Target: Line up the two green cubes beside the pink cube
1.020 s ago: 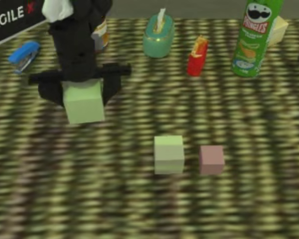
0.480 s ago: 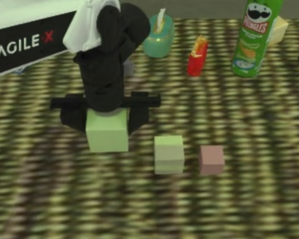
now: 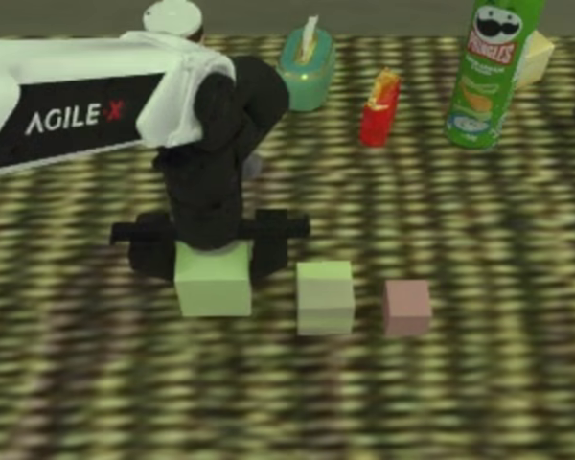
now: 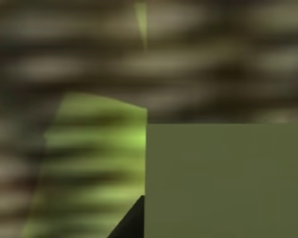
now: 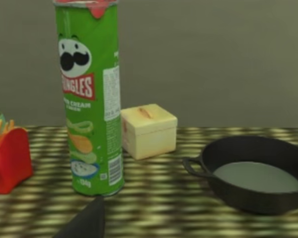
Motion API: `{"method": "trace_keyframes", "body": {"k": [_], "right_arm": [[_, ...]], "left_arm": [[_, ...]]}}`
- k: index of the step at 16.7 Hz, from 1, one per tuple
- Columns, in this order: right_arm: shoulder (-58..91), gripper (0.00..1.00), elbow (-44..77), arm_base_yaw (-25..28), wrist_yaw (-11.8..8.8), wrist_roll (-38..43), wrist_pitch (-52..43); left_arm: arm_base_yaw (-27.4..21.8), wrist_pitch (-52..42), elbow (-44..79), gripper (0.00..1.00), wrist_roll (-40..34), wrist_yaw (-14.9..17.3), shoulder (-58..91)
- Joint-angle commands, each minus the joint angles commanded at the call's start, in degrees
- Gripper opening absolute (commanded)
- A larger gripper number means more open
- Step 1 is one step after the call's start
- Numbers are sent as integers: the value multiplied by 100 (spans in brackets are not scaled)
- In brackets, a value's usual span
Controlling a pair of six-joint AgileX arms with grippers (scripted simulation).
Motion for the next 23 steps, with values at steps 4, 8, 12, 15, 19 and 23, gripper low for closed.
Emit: {"method": "trace_keyframes", "body": {"k": [4, 8, 12, 15, 19, 23], "right_arm": [[0, 100, 0, 0, 0, 0, 0], [0, 100, 0, 0, 0, 0, 0], [0, 100, 0, 0, 0, 0, 0], [0, 100, 0, 0, 0, 0, 0], [0, 100, 0, 0, 0, 0, 0], [0, 100, 0, 0, 0, 0, 0]], "left_arm": [[-9, 376, -305, 0, -8, 0, 121], [-9, 376, -305, 8, -8, 0, 121], [-9, 376, -305, 38, -8, 0, 121], [-9, 376, -305, 60, -8, 0, 121], [-9, 376, -305, 90, -8, 0, 121], [-9, 376, -305, 100, -8, 0, 121]]}}
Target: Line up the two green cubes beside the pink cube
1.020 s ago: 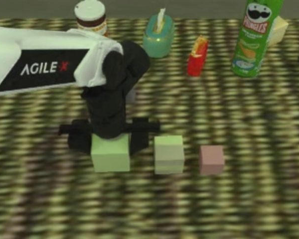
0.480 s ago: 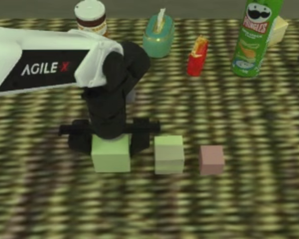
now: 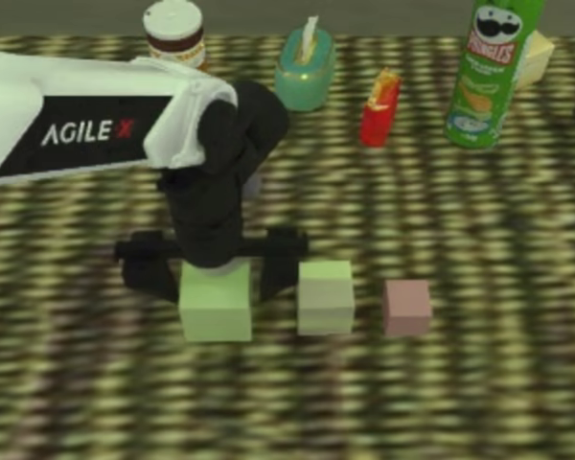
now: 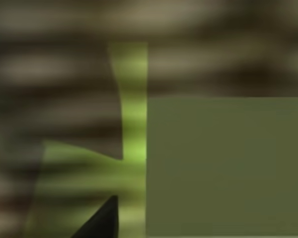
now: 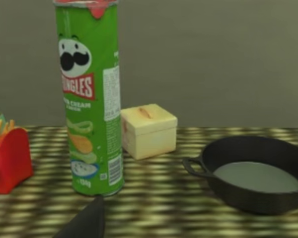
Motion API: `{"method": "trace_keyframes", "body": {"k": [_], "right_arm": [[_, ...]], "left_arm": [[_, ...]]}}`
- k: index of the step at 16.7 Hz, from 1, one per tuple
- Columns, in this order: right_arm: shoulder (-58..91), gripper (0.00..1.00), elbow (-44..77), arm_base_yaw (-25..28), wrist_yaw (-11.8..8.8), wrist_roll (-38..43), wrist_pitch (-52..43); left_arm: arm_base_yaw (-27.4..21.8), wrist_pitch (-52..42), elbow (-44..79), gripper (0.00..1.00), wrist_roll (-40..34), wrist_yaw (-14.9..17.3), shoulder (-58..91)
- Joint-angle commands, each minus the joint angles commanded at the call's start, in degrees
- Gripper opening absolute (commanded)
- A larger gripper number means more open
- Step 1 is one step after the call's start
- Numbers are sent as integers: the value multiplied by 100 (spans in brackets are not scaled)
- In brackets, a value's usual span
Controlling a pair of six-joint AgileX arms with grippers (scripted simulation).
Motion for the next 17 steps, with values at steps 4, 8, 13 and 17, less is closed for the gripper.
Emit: {"method": "trace_keyframes", "body": {"k": [4, 8, 13, 17], "right_arm": [[0, 100, 0, 0, 0, 0, 0], [0, 100, 0, 0, 0, 0, 0], [0, 100, 0, 0, 0, 0, 0], [0, 100, 0, 0, 0, 0, 0]], "left_arm": [[0, 0, 0, 100, 0, 0, 0], [19, -101, 87, 100, -11, -1, -29], [73, -1070, 732, 100, -19, -2, -297], [112, -1449, 1002, 100, -17, -3, -451]]}}
